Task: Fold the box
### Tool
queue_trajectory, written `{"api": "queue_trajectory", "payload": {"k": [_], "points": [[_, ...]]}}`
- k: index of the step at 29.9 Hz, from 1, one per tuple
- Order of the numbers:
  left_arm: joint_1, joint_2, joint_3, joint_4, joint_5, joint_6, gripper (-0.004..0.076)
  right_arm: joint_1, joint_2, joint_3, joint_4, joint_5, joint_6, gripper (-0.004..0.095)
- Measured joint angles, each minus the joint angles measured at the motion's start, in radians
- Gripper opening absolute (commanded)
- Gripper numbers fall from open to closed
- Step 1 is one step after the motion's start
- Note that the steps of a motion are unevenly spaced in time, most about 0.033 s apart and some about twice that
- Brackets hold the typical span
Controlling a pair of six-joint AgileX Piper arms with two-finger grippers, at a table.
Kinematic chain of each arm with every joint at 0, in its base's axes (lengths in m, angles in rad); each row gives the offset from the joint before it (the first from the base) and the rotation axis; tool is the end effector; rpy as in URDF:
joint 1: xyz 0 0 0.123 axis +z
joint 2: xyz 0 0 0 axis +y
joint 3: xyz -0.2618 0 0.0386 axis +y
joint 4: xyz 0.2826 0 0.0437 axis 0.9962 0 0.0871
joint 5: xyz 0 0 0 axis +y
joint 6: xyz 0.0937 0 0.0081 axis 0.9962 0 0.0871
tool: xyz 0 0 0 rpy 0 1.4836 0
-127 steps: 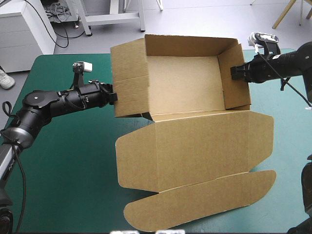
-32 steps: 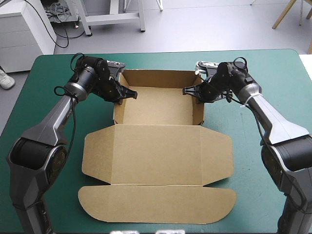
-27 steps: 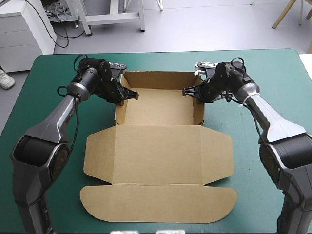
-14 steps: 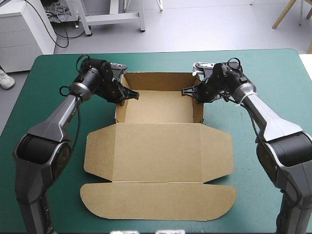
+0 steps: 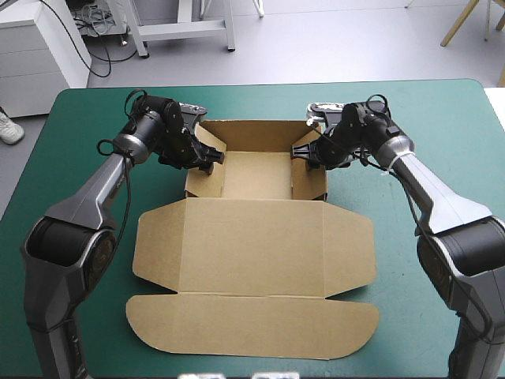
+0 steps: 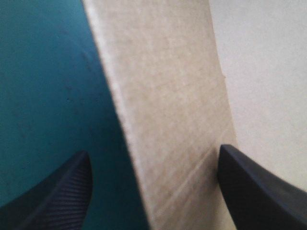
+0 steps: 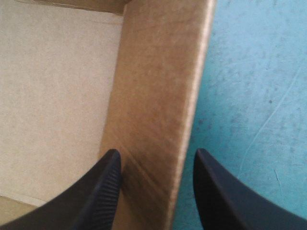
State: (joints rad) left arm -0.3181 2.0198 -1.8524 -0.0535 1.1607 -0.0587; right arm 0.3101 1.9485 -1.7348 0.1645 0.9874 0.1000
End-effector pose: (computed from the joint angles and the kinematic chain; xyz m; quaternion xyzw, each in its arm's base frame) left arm 0.4400 -0.1497 0.2492 0.1211 0.9786 -0.0562 0.1564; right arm 0.4336 0.1524 0.2515 -0.0734 0.9684 0.1214 0.2053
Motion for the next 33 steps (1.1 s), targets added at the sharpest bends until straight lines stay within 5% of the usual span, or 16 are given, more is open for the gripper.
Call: {"api": "queue_trajectory", "payload": {"k": [16,33], "points": [[-0.001,-0.346,0.023,0.047,0.028,0.059,0.0472,0.0,-0.216,0.0,-0.004,0.074,-0.016,0.0609],[-0.002,-1.062,0.581,0.075,0.012,0.069,0.0472,0.0,-0.232,0.0,-0.023,0.142,-0.012,0.0609]]}}
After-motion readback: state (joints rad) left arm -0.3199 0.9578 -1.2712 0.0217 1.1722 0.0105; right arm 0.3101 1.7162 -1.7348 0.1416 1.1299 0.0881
